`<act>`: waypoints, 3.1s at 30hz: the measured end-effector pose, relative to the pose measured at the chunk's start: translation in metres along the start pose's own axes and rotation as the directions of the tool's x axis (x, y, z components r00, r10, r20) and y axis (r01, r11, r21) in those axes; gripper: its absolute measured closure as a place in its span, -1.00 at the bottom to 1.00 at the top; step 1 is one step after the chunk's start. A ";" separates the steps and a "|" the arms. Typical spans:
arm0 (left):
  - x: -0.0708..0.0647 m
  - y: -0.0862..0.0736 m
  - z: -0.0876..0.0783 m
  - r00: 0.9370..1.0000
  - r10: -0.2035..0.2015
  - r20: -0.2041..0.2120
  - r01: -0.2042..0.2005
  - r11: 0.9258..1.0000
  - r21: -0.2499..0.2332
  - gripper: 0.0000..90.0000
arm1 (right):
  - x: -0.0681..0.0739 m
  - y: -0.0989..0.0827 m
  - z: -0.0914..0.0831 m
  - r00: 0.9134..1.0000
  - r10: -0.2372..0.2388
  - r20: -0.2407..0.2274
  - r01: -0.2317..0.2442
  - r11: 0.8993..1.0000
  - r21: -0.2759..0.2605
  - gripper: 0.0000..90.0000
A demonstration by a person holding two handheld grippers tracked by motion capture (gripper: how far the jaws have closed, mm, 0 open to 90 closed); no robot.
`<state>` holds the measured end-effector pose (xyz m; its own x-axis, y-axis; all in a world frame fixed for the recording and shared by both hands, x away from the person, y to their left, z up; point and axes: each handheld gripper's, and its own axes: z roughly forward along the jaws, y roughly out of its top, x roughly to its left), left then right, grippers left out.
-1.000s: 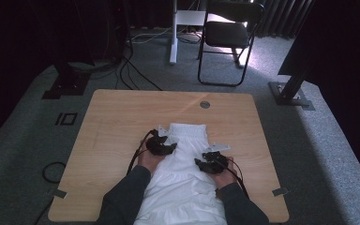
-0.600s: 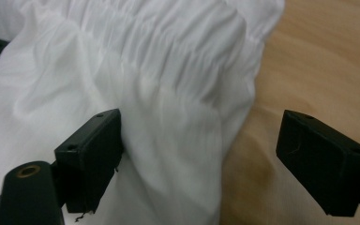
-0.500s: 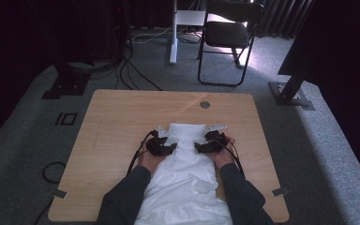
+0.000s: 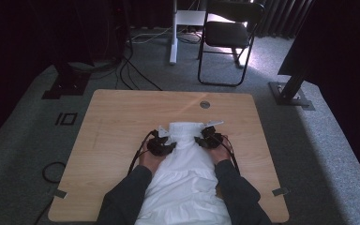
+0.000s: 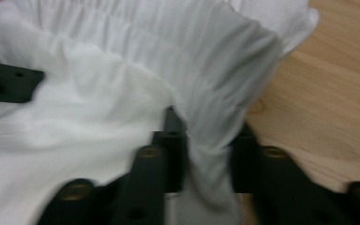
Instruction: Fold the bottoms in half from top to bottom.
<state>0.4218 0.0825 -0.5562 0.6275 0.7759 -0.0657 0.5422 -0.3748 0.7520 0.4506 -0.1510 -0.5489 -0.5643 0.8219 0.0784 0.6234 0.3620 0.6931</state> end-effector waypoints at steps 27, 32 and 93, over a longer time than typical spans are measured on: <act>0.027 0.147 -0.110 0.995 0.093 0.024 -0.086 0.972 -0.217 0.83 | 0.000 0.131 -0.134 0.989 -0.113 0.092 0.136 0.946 -0.295 0.80; 0.025 0.131 -0.112 0.994 0.093 0.060 -0.078 0.975 -0.207 0.83 | 0.006 0.115 -0.131 0.990 -0.121 0.066 0.135 0.949 -0.284 0.80; 0.034 0.058 0.002 0.978 0.181 -0.106 -0.151 0.958 0.242 0.83 | 0.004 0.047 0.019 0.996 -0.016 0.092 0.013 0.999 0.041 0.80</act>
<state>0.4761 0.0862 -0.5161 0.6525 0.7445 0.1413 0.5598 -0.5993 0.5722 0.4878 -0.1220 -0.5301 -0.5224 0.8527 0.0010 0.6380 0.3900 0.6639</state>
